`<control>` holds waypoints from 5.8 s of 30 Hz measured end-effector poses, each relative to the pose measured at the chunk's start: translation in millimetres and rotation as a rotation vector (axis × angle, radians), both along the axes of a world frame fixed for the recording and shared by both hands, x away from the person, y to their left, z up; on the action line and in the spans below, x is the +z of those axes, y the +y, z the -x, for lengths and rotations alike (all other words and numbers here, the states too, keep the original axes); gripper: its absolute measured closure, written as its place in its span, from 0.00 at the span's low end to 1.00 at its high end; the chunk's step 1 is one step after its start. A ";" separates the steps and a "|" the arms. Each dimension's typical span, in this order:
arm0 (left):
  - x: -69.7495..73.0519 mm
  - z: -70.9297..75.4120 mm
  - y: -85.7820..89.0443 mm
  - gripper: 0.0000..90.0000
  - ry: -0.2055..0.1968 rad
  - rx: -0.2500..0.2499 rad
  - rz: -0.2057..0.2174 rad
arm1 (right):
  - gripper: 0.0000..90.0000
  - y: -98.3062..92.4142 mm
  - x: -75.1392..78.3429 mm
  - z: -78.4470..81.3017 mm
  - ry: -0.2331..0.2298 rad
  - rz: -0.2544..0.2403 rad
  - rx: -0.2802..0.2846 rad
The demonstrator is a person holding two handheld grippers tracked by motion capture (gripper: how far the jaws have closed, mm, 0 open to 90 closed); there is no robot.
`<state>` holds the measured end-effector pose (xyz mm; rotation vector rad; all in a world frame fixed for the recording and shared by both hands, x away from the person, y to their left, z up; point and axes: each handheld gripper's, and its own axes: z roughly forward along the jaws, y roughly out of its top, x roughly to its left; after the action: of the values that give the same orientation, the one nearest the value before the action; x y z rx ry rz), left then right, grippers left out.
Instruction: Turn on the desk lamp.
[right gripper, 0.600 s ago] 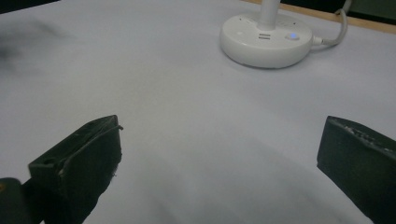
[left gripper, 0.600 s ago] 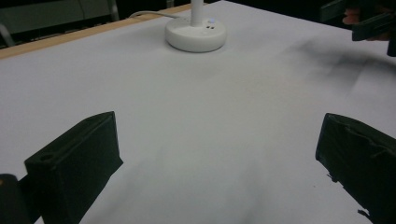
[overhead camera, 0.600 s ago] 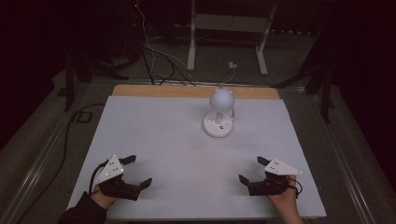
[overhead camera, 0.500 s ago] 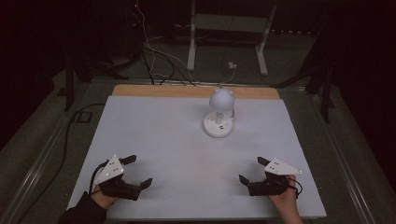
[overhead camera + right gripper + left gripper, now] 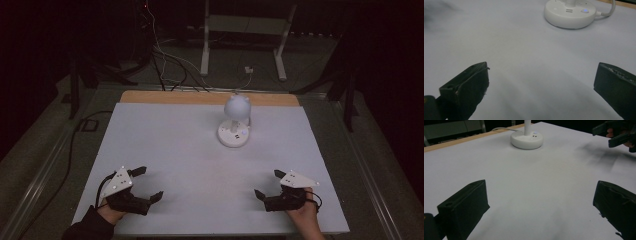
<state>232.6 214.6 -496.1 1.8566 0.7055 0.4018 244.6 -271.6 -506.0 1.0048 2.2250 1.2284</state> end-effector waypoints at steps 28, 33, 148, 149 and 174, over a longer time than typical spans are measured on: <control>1.0 1.3 -1.0 0.00 0.003 -0.011 0.003 | 0.00 -1.7 12.3 -3.6 -0.030 -0.032 -0.141; 1.0 1.1 -0.8 0.00 0.004 -0.011 0.005 | 0.00 2.6 19.5 -6.5 -0.035 -0.028 -0.153; 2.1 1.8 0.8 0.00 0.006 -0.009 0.023 | 0.50 140.7 18.3 -91.2 -0.080 -0.020 -0.368; 2.1 1.8 0.8 0.00 0.006 -0.009 0.023 | 0.50 140.7 18.3 -91.2 -0.080 -0.020 -0.368; 2.4 2.1 1.1 0.00 0.005 -0.011 0.025 | 1.00 139.9 18.2 -136.2 -0.019 0.017 -0.442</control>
<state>230.4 215.8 -493.7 1.8379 0.7006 0.3805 380.8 -131.7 -487.8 1.3774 1.8551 1.0107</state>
